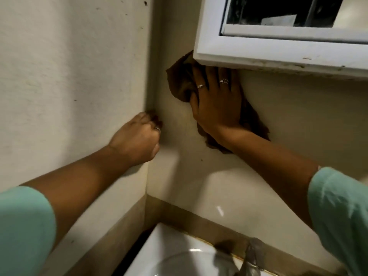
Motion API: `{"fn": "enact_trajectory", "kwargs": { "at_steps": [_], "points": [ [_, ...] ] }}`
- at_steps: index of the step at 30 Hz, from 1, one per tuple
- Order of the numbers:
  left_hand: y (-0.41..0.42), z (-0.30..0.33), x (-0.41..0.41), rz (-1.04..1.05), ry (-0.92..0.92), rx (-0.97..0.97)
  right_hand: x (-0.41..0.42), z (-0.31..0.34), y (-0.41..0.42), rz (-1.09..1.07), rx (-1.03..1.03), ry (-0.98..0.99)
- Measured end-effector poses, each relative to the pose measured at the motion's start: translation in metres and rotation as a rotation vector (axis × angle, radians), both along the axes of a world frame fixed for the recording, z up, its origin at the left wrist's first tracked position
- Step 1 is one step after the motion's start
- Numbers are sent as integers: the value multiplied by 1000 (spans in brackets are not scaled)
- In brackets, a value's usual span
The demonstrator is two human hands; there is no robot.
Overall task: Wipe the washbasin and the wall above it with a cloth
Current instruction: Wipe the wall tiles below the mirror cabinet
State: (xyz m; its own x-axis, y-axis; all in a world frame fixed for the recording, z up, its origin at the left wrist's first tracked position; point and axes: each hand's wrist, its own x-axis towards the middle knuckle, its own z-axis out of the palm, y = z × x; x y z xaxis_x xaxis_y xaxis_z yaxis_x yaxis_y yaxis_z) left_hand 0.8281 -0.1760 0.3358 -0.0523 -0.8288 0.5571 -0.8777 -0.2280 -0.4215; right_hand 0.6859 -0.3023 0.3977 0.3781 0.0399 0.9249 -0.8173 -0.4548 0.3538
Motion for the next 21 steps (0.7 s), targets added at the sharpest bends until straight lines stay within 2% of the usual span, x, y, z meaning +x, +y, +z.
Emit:
{"fn": "enact_trajectory", "kwargs": {
  "at_steps": [4,7,10,13,16,18,21],
  "points": [
    [16,-3,-8,-52,60,-208,25,1,6,-8,92,169],
    [27,-4,-12,-125,75,-316,32,-36,10,77,146,299],
    [30,-7,-11,-146,149,-291,27,-101,7,136,140,463],
    [26,-11,-3,-145,153,-208,8,-166,6,76,188,804],
    [21,-16,1,-136,93,-136,-24,-202,6,-7,262,1249],
    [16,-17,2,-153,81,-97,-46,-207,6,-11,306,1488],
    [14,-17,5,-189,80,-36,-81,-192,-15,-9,147,1791]
  ]
}}
